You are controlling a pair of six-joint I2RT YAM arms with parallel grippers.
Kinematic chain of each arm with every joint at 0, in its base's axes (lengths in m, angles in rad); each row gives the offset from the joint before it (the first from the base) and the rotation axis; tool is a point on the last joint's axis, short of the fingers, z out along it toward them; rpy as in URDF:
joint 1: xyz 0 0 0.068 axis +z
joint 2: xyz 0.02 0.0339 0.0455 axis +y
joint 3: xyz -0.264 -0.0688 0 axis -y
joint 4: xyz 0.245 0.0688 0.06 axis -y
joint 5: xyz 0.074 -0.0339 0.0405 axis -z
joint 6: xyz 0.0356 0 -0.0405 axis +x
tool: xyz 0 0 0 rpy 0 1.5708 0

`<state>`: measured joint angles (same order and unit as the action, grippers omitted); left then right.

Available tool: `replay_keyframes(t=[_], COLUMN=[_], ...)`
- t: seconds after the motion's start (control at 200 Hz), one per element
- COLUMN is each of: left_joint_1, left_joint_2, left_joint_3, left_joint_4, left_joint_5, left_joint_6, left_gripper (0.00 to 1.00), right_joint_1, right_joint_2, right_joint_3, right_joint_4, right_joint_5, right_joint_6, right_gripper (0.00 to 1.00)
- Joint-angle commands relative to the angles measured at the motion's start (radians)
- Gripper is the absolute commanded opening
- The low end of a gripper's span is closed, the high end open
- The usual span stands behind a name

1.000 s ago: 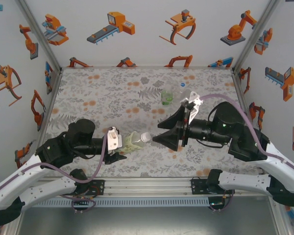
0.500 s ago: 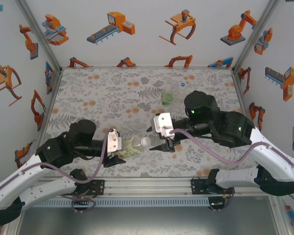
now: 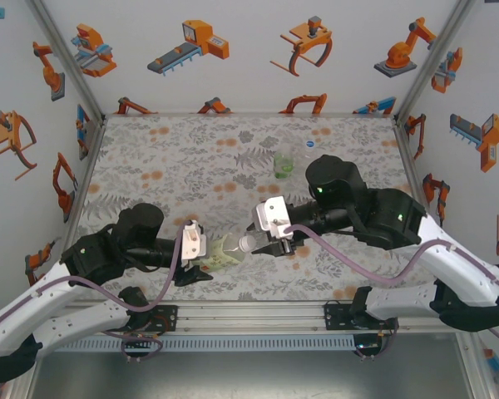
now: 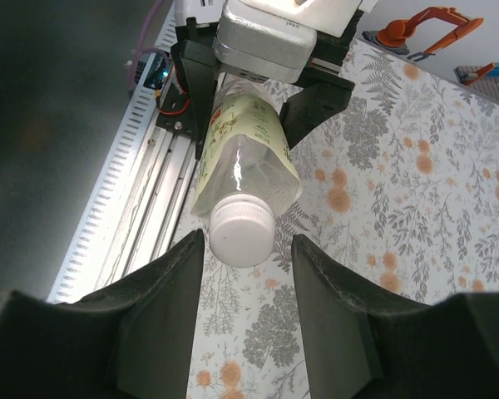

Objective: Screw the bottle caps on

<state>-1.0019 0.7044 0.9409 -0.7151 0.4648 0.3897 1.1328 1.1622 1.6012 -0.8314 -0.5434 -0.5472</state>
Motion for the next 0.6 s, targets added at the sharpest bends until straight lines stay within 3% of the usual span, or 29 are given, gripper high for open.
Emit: replay_keyframes(t=[0.0,0.155,0.366,0.531,0.596], left_joint_1=[-0.004,-0.004,-0.004,-0.004,-0.004], left_joint_2=[-0.007,-0.012,-0.014,-0.02,-0.019], left_joint_3=[0.026,0.022,0.019,0.012,0.015], left_joint_4=[0.005,0.011,0.009,0.02,0.02], left_joint_5=[0.024,0.021,0.009,-0.022,-0.03], left_joint_6=[0.002,0.001,0.0,-0.005,-0.003], left_gripper=[0.0,0.0,0.0,0.0,0.0], right_joint_1=[-0.004,-0.005,-0.004,-0.003,-0.004], right_joint_2=[0.005,0.011,0.0,-0.035,-0.052], right_joint_3=[-0.014,-0.018,-0.036,-0.107,-0.138], right_joint_4=[0.04,0.04,0.058,0.146,0.189], right_joint_5=[-0.035,-0.041,-0.049,0.042,0.119], right_joint_6=[-0.004,0.0,0.068,0.377,0.57], right_gripper=[0.44,0.39,0.2,0.0,0.0])
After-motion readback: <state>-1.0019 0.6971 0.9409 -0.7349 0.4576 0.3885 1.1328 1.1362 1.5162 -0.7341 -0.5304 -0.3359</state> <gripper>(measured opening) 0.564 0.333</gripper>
